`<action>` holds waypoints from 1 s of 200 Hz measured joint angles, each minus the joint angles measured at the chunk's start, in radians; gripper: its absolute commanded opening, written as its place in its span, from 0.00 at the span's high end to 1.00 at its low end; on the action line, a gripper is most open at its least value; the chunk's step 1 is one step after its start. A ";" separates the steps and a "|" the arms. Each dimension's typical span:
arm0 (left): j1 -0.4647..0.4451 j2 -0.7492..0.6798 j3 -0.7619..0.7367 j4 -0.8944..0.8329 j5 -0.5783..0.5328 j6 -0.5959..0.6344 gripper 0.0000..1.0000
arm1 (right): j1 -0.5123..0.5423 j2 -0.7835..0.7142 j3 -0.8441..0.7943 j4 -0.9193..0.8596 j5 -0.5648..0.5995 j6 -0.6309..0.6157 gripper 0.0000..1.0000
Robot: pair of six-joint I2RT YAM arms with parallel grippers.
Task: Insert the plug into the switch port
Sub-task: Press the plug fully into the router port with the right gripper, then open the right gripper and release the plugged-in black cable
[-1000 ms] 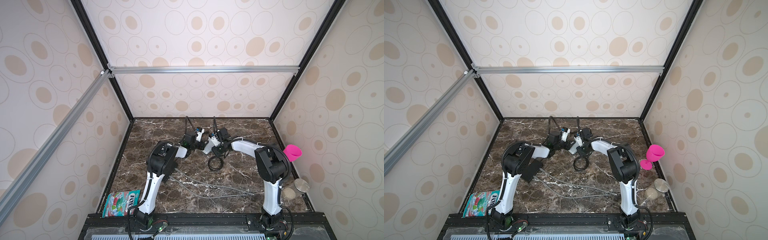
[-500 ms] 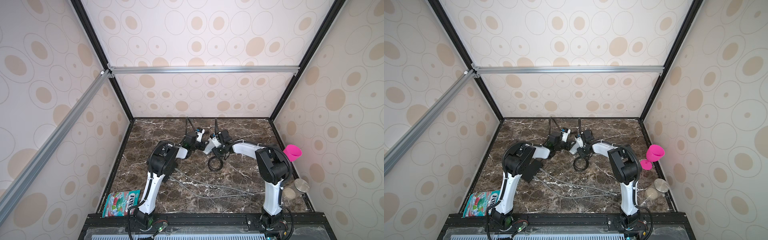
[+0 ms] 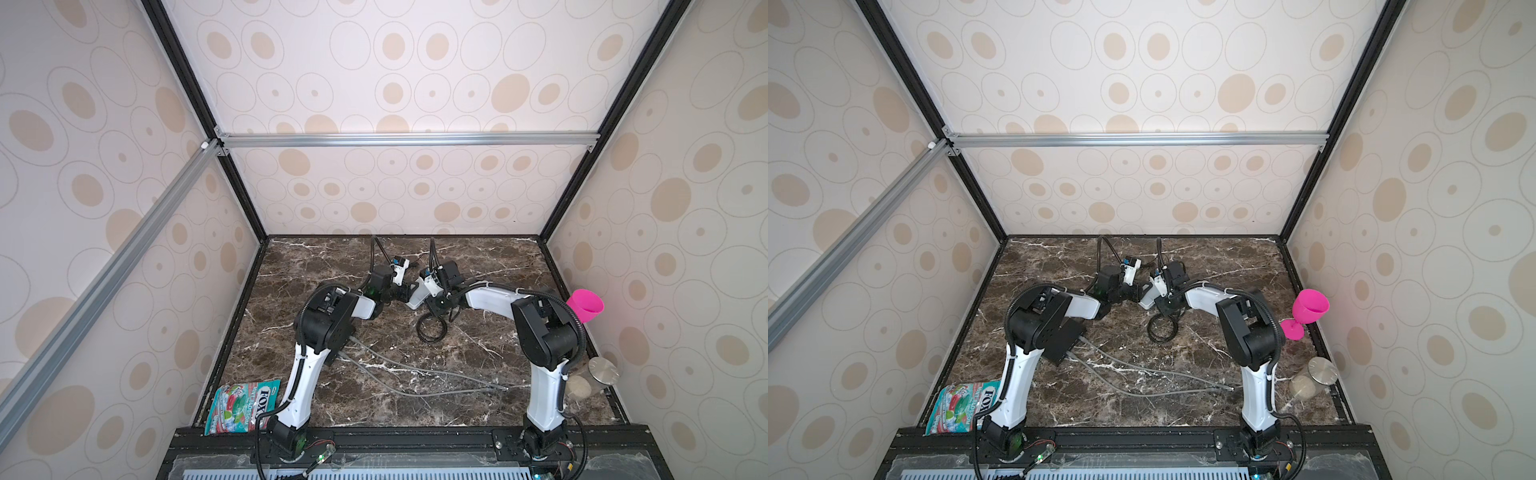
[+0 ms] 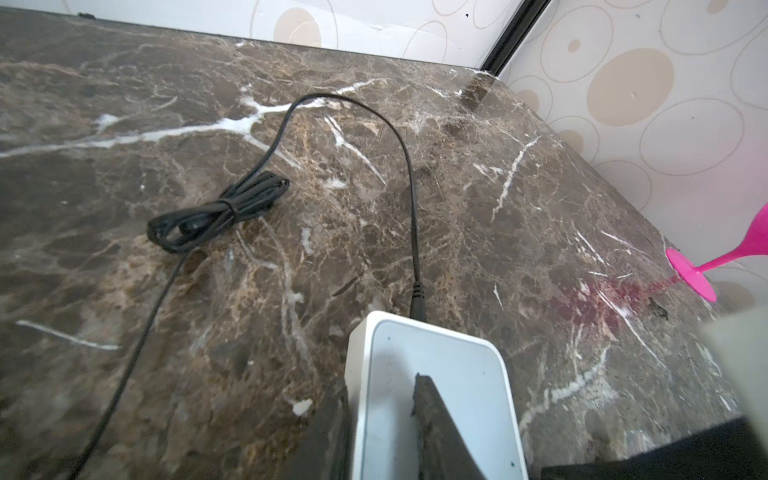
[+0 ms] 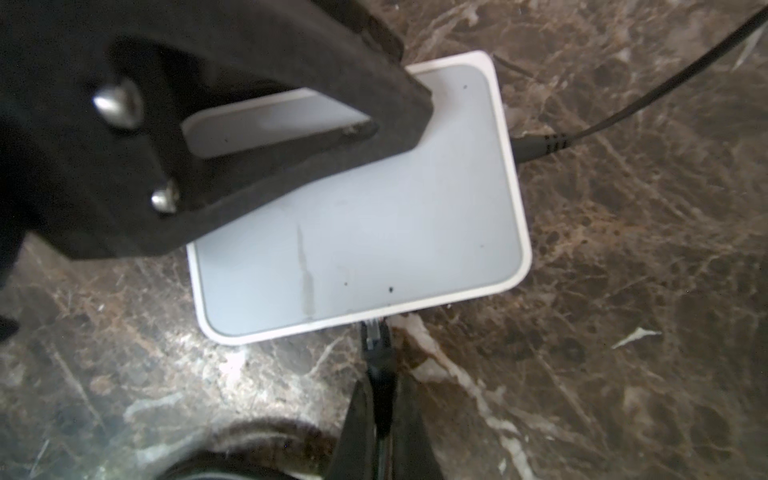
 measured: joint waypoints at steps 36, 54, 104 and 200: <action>-0.039 -0.039 -0.053 -0.005 -0.017 -0.019 0.66 | 0.011 -0.053 -0.036 -0.003 0.014 -0.005 0.56; -0.058 -0.074 -0.081 -0.026 -0.052 -0.023 0.66 | 0.009 -0.112 -0.066 -0.003 0.033 0.011 0.54; -0.081 -0.193 -0.228 -0.042 -0.159 -0.024 0.64 | 0.004 -0.480 -0.214 -0.048 0.140 0.183 0.38; -0.082 -0.383 -0.534 0.187 -0.171 -0.013 0.64 | 0.001 -0.562 -0.396 -0.323 0.104 0.856 0.52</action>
